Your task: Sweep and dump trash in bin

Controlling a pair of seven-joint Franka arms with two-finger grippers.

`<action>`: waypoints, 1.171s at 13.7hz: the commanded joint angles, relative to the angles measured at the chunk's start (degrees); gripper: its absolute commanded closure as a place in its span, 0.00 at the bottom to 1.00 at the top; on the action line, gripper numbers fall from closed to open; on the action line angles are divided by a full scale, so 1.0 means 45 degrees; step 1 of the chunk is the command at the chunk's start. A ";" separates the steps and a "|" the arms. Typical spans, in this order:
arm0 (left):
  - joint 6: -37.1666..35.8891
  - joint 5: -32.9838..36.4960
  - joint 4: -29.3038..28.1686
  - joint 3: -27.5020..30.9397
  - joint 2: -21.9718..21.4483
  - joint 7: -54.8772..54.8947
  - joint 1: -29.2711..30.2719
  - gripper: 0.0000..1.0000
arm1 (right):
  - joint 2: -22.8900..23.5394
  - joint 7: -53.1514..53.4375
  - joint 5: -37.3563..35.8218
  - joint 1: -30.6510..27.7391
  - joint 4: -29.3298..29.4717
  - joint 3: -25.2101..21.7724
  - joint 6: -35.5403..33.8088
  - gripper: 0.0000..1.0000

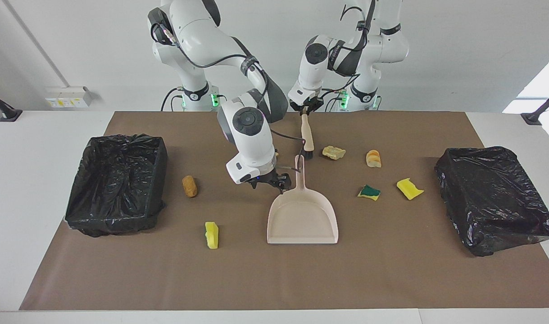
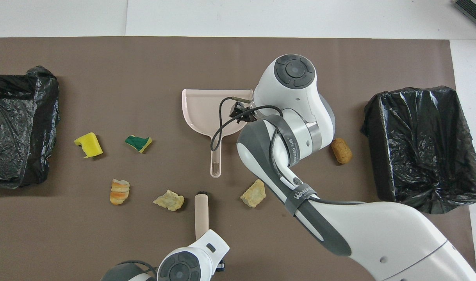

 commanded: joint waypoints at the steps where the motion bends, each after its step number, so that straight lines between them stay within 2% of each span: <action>1: -0.0118 -0.0259 -0.0161 0.0102 -0.0054 0.0560 0.0140 0.70 | 0.0194 0.0235 0.0052 0.0029 0.0285 0.0014 0.0098 0.00; 2: -0.0079 -0.0259 -0.0161 0.0102 -0.0054 0.0658 0.0180 0.66 | 0.0194 0.0235 0.0052 0.0029 0.0265 0.0014 0.0098 0.00; 5: -0.0098 -0.0278 -0.0161 0.0102 -0.0054 0.0679 0.0181 0.68 | 0.0194 0.0176 0.0052 0.0010 0.0265 0.0014 0.0098 0.00; 6: -0.0098 -0.0278 -0.0161 0.0102 -0.0054 0.0679 0.0180 0.78 | 0.0194 0.0176 0.0052 0.0029 0.0265 0.0014 0.0098 0.00; 7: -0.0079 -0.0298 -0.0161 0.0102 -0.0035 0.0679 0.0200 0.94 | 0.0194 0.0176 0.0052 0.0029 0.0246 0.0014 0.0098 0.00; 8: -0.0118 -0.0298 -0.0103 0.0121 -0.0015 0.0698 0.0200 1.00 | 0.0194 0.0176 0.0072 0.0029 0.0246 0.0014 0.0117 0.00; 10: -0.0196 -0.0298 0.0324 0.0199 0.0218 0.0679 0.0413 1.00 | 0.0194 0.0176 0.0072 0.0029 0.0246 0.0014 0.0195 0.00; 12: -0.0720 -0.0240 0.1085 0.1034 0.0180 0.0660 0.0688 1.00 | 0.0194 0.0176 0.0072 0.0029 0.0226 0.0014 0.0195 0.00; 14: -0.1073 -0.0064 0.1362 0.2535 -0.0052 0.0757 0.0650 1.00 | 0.0117 0.0410 0.0092 0.0203 0.0129 0.0014 0.0602 0.00; 16: -0.2144 0.1411 0.1984 0.4197 -0.0113 0.1340 0.0649 1.00 | 0.0038 0.0450 0.0150 0.0380 -0.0281 0.0033 0.1462 0.00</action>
